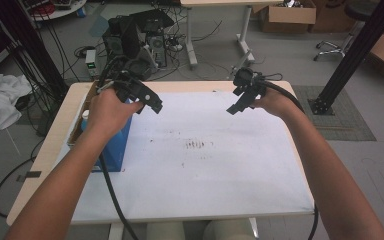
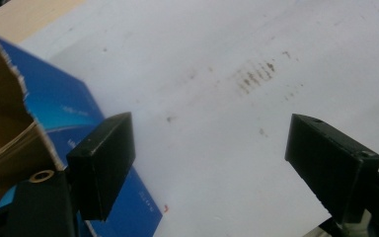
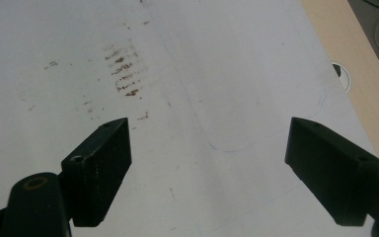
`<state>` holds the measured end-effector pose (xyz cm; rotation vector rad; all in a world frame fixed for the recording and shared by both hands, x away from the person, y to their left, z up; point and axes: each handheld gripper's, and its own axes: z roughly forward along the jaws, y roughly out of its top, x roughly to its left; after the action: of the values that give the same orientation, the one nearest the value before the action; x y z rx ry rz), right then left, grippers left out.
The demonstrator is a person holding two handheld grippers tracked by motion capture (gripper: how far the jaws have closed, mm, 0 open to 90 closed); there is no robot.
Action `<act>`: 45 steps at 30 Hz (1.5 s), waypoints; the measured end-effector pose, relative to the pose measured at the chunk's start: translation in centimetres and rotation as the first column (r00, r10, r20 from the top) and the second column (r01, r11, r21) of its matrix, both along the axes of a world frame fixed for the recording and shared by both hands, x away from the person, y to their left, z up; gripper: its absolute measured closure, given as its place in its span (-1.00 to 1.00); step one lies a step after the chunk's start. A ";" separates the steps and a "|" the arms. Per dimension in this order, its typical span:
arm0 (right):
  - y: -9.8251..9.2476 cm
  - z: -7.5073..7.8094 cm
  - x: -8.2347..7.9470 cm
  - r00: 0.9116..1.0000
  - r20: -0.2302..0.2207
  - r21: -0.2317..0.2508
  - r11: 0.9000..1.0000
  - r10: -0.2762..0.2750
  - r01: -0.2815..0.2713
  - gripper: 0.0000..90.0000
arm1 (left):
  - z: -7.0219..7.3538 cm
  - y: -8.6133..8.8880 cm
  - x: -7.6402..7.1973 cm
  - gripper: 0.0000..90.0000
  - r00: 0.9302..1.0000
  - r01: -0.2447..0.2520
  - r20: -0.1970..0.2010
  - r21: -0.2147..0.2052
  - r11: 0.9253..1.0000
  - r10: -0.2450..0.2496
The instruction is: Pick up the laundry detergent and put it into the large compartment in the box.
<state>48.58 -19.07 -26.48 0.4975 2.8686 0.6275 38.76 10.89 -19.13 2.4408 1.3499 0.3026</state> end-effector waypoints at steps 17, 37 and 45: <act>-0.6 -0.1 0.3 1.000 -0.004 -0.007 1.000 0.001 -0.001 -0.61 | -2.3 -5.8 0.7 -0.55 0.971 0.238 -0.062 0.102 0.966 -0.233; -0.8 -0.5 0.3 1.000 -0.010 -0.005 1.000 0.002 -0.002 -0.61 | -4.1 -7.8 1.1 -0.54 0.951 0.307 -0.087 0.136 0.942 -0.297; -1.0 -0.3 0.1 1.000 -0.005 -0.006 1.000 -0.001 0.001 -0.61 | -4.0 -7.7 1.2 -0.54 0.953 0.302 -0.084 0.135 0.944 -0.292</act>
<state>48.72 -20.04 -26.82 0.5003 2.8736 0.6188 39.93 3.23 -23.13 2.7512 0.9905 0.2583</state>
